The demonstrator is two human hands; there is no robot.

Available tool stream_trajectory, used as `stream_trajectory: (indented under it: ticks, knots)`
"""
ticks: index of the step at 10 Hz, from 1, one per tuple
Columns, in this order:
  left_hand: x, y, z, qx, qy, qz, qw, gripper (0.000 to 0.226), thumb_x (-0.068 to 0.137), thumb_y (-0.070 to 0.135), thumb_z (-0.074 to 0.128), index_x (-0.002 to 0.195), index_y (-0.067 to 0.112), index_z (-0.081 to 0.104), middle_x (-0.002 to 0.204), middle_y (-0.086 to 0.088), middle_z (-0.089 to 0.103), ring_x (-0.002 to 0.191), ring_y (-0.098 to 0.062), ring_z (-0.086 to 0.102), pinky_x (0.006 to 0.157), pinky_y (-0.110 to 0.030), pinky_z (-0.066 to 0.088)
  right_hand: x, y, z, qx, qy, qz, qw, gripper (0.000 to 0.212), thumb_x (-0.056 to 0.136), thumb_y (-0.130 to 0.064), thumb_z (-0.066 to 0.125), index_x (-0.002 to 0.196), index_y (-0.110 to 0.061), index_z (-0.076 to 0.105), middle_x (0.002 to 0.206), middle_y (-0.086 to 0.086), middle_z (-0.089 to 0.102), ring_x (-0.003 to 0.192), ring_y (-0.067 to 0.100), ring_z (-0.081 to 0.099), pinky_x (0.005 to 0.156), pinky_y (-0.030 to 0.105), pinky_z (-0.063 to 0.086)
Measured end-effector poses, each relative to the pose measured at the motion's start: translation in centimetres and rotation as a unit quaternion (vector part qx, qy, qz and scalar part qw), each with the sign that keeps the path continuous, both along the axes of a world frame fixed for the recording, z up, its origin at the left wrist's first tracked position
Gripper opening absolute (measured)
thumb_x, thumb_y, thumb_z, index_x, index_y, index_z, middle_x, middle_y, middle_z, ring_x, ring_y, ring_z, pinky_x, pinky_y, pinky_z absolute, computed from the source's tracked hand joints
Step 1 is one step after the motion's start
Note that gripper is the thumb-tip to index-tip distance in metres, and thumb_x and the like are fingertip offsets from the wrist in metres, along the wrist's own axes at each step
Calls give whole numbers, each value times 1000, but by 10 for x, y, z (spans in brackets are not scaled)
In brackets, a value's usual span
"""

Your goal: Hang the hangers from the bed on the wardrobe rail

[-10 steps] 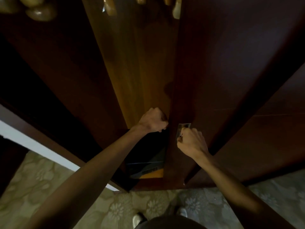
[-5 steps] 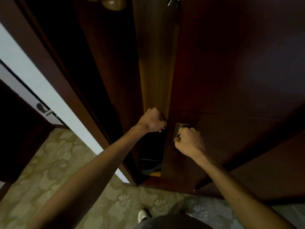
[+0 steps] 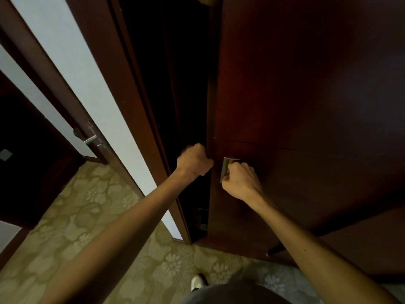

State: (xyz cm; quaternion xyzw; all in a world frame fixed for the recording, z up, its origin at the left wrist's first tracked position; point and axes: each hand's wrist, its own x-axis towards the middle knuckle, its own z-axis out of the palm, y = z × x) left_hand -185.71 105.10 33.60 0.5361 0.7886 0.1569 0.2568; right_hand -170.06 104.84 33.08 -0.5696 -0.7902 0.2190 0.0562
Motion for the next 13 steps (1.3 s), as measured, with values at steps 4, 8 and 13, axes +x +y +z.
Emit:
stream_trajectory:
  ticks: [4, 8, 13]
  knots:
    - [-15, -36, -13, -65, 61, -104, 991, 16, 95, 11, 54, 80, 7, 59, 82, -6, 64, 96, -30, 69, 76, -34, 51, -64, -2, 1, -8, 30, 47, 998, 17, 92, -12, 52, 77, -9, 60, 90, 15, 70, 87, 35, 69, 70, 40, 57]
    - [-26, -36, -26, -80, 63, -133, 986, 31, 87, -1, 62, 63, 16, 54, 57, 1, 57, 79, -27, 74, 84, -38, 60, -79, 2, 1, -15, 6, 81, 997, 19, 90, -4, 50, 73, -12, 56, 85, 11, 66, 82, 32, 69, 65, 40, 55]
    - [16, -45, -14, 94, -8, -64, 993, 17, 94, 19, 64, 106, 28, 72, 95, 11, 69, 96, -15, 71, 76, -25, 53, 100, 4, 27, -59, 178, 11, 982, 29, 96, -29, 65, 125, -27, 69, 110, -12, 74, 94, -1, 69, 92, 33, 58]
